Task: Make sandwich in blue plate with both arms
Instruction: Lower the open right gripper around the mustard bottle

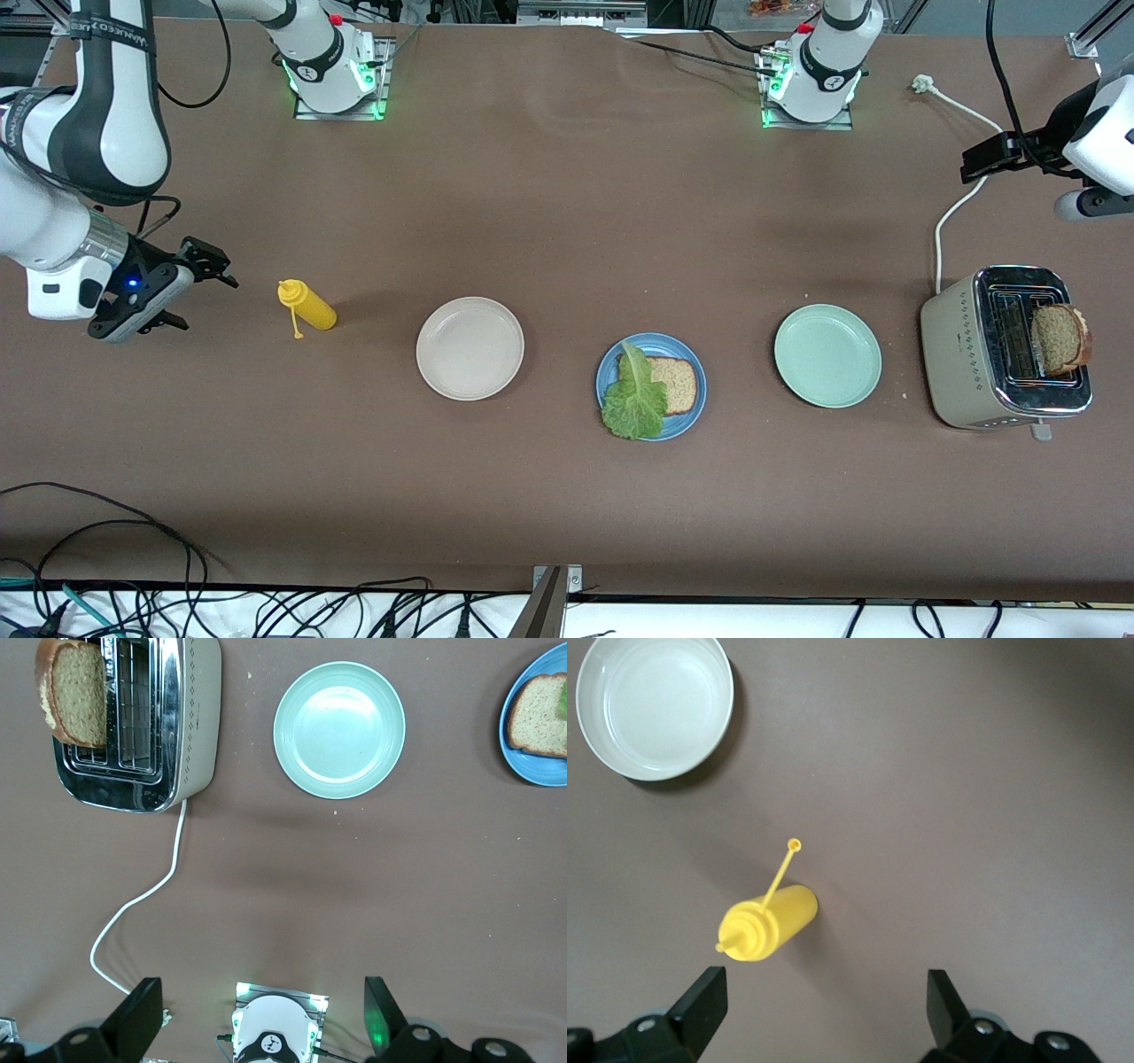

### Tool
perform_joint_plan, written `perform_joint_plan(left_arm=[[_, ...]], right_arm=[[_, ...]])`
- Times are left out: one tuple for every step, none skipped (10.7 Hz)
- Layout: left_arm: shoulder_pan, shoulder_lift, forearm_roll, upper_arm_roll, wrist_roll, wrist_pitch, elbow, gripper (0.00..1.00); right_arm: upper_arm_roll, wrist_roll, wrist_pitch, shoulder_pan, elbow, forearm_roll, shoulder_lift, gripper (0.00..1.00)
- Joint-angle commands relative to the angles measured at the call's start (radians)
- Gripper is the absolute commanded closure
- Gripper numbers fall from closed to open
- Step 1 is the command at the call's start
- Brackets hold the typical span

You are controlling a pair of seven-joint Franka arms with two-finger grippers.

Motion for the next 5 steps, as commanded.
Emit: perform_joint_plan(left_arm=[[0.001,0.016,0.027,-0.005,-0.001,-0.024,0.035,0.0],[0.001,0.016,0.027,-0.005,-0.001,-0.024,0.034,0.0],[0.001,0.016,0.027,-0.005,-0.001,-0.024,0.035,0.0],[0.001,0.016,0.027,-0.005,-0.001,-0.024,0.035,0.0],[0.001,0.016,0.027,-0.005,-0.001,-0.024,0.035,0.0]], right_arm=[[0.063,-0.155,0.026,-0.104,-0.044,0.092,-0.024,0.0],[0.066,-0.203,0.022,-0.119,-0.055,0.127,-0.025,0.0],[0.066,-0.256,0.016,-0.125,-0.064,0.161,-0.028,0.0],[0.065,-0.299,0.015,-0.133,-0.079,0.193,-0.033,0.0],[0.066,-0.341,0.013,-0.141,-0.096,0.212,-0.04,0.0]])
